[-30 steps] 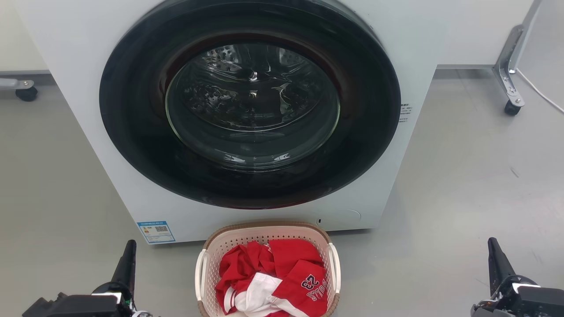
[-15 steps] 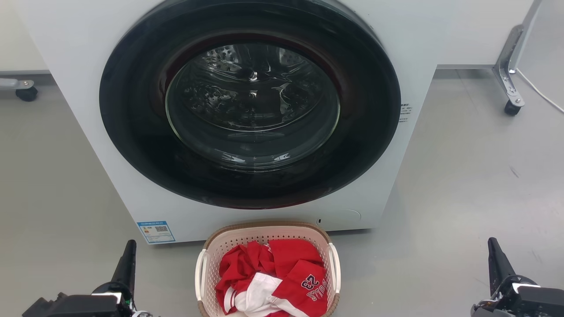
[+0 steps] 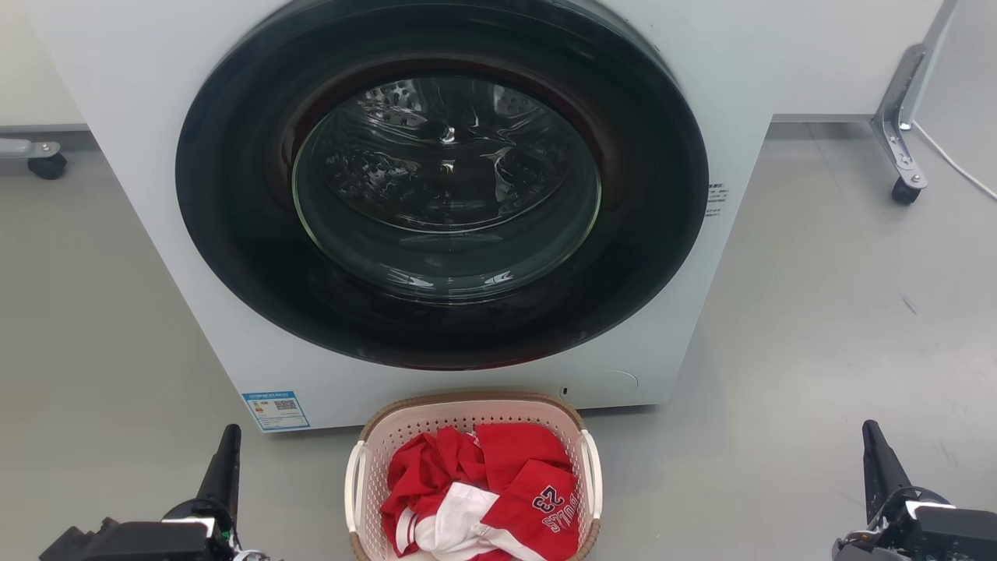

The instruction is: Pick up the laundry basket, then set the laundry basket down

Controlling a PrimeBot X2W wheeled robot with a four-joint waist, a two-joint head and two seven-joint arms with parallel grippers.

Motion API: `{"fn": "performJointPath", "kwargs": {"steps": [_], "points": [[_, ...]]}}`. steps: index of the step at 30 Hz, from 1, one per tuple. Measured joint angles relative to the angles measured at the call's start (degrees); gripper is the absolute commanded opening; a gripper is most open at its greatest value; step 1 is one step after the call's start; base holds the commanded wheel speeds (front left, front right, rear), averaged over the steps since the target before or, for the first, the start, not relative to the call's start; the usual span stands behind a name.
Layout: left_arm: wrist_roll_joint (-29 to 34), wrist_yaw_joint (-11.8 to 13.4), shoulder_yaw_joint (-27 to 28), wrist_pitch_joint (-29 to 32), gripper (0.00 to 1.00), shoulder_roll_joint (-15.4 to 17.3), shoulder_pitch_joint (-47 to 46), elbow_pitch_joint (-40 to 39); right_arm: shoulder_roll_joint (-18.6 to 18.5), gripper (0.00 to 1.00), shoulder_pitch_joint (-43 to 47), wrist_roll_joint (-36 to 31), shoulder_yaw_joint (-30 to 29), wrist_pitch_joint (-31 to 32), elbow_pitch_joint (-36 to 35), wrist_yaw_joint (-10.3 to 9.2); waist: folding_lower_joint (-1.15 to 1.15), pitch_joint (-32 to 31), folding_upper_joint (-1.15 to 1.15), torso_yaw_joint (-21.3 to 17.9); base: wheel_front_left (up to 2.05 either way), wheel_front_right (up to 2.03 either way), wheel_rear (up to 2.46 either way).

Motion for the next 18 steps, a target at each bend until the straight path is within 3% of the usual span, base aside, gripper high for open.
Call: {"fn": "performJointPath", "kwargs": {"steps": [18], "points": [[0.00, 0.00, -0.01, 0.00, 0.00, 0.00, 0.00, -0.01, 0.00, 0.00, 0.00, 0.00, 0.00, 0.00, -0.01, 0.00, 0.00, 0.00, 0.00, 0.00, 0.00, 0.00, 0.00]]}}
